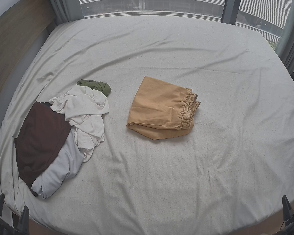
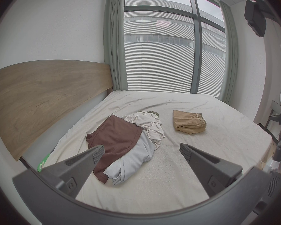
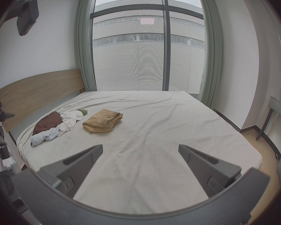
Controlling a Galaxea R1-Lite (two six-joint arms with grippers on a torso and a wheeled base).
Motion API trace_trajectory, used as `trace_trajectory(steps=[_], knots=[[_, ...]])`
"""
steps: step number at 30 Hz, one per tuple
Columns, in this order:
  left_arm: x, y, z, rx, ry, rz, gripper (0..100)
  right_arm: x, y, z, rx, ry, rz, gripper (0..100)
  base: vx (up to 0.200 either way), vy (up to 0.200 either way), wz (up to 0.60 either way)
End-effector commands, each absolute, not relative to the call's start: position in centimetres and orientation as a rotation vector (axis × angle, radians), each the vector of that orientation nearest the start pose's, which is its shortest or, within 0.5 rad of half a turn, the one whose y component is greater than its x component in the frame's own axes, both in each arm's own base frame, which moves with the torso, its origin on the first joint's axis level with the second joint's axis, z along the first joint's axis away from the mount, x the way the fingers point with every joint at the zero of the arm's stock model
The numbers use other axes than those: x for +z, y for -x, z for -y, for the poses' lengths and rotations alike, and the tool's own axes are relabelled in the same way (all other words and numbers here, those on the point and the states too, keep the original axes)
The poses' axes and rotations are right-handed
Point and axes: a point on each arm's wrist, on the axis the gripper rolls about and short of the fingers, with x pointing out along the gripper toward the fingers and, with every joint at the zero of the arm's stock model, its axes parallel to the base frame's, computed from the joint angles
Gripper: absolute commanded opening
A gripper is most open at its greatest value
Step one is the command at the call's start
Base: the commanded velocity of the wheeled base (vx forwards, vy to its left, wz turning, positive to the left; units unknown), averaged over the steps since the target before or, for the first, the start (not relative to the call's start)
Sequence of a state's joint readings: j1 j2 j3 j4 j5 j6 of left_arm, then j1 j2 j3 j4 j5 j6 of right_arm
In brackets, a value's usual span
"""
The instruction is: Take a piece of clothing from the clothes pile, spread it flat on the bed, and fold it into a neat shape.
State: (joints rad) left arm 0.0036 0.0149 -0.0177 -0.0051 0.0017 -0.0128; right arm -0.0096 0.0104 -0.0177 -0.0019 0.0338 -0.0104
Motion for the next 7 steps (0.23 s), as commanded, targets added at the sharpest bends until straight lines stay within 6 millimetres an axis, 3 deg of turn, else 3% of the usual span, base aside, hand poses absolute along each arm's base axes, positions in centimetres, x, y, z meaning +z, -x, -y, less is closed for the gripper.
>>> trace_trajectory(steps=[1, 7], knots=[[7.60, 2.28, 0.01, 0.006, 0.012, 0.005, 100, 7.58, 2.21, -0.10, 0.026, 0.011, -0.008, 100, 0.000, 0.000, 0.00], [7.60, 2.28, 0.01, 0.006, 0.012, 0.005, 100, 7.58, 2.21, -0.10, 0.026, 0.011, -0.008, 100, 0.000, 0.000, 0.00]])
